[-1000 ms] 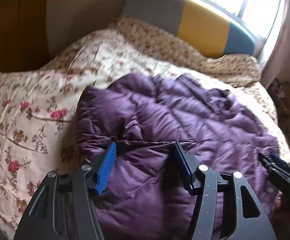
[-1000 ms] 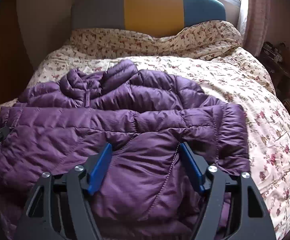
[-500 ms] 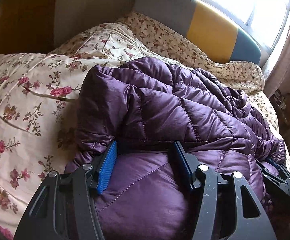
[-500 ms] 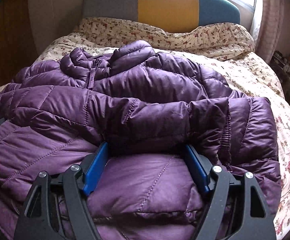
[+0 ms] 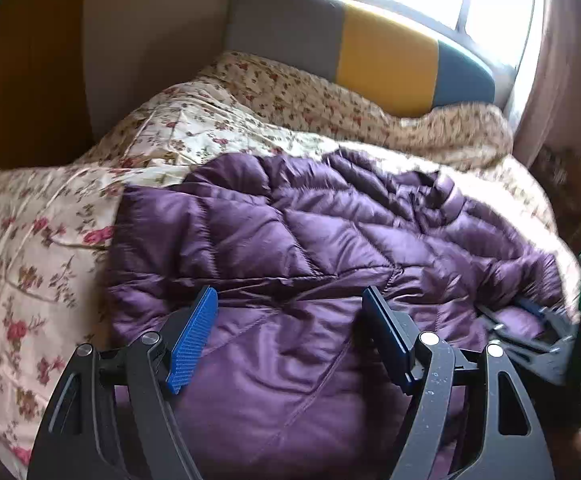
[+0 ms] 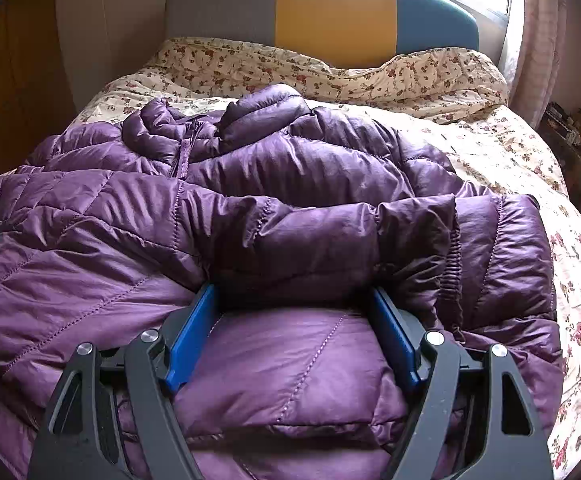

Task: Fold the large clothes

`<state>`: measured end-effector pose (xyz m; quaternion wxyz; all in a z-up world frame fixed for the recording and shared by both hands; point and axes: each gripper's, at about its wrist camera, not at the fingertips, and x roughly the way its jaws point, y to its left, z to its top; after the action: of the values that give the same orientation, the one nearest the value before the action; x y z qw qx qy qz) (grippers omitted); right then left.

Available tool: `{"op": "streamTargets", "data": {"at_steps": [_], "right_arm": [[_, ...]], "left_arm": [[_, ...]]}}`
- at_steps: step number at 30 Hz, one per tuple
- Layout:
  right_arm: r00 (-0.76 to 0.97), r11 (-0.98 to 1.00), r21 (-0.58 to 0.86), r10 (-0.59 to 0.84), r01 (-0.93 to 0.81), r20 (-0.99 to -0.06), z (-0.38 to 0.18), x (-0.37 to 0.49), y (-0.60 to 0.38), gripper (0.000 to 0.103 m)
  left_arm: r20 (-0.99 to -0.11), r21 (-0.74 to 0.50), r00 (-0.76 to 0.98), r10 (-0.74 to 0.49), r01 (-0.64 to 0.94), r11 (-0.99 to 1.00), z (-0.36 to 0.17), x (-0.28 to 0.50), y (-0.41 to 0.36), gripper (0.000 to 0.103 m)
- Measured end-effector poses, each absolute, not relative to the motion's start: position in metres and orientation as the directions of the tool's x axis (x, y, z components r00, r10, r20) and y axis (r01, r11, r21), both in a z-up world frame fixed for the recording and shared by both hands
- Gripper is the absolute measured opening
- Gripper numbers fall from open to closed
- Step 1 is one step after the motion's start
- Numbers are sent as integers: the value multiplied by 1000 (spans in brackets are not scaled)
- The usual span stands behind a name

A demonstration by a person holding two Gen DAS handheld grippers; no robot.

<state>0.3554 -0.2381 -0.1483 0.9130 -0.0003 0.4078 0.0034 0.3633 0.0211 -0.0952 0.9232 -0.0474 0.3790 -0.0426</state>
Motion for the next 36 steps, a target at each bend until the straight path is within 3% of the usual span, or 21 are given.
{"op": "streamTargets", "data": {"at_steps": [30, 36], "right_arm": [[666, 1000, -15, -12, 1, -746, -147, 355, -235, 76], [640, 998, -57, -49, 8, -767, -135, 358, -230, 85]], "left_arm": [[-723, -98, 685, -88, 24, 995, -120, 377, 15, 75], [-741, -97, 667, -82, 15, 995, -101, 359, 22, 78]]}}
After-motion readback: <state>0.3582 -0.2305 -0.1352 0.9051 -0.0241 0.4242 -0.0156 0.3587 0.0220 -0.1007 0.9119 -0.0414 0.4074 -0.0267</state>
